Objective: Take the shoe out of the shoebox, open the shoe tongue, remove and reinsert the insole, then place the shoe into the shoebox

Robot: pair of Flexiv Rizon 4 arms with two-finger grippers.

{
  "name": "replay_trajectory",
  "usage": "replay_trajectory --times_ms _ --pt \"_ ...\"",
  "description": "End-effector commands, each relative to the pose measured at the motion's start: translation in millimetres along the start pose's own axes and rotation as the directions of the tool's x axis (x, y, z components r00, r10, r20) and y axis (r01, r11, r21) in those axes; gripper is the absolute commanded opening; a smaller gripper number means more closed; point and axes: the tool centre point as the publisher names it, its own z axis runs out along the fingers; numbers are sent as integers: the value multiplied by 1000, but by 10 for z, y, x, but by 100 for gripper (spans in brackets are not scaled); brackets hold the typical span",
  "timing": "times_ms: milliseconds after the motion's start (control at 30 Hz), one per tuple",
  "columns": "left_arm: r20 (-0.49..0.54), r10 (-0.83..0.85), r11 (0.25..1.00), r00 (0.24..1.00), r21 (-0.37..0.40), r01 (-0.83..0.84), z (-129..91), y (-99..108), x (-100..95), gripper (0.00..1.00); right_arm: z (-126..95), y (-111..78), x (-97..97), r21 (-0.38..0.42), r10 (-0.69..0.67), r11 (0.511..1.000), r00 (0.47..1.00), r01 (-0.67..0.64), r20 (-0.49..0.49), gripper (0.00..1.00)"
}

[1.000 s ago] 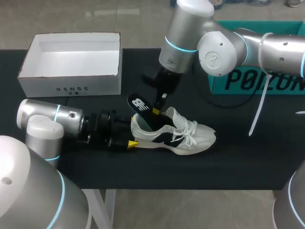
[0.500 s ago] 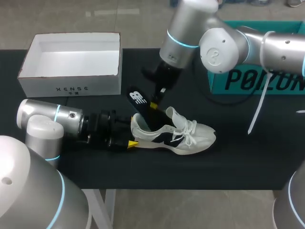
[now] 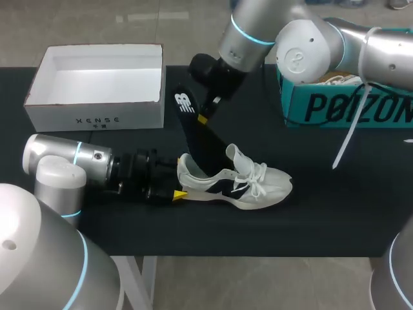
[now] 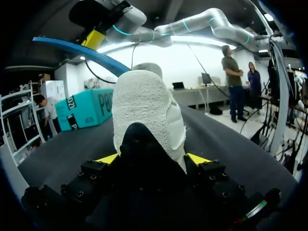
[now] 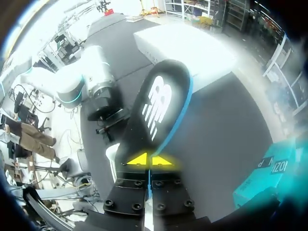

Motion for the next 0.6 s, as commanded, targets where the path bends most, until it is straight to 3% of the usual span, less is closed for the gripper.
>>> replay_trajectory --times_ms 33,367,600 --pt "-1 0 1000 1000 -1 0 7 22 -3 0 -234 11 17 -13 13 1000 1000 -12 26 0" --pt "-1 0 1000 1000 -1 0 7 22 -3 0 -735 126 -69 -85 69 995 993 -60 99 0" --pt "-1 0 1000 1000 -1 0 7 22 -3 0 -1212 335 -130 -120 107 989 982 -89 153 0"
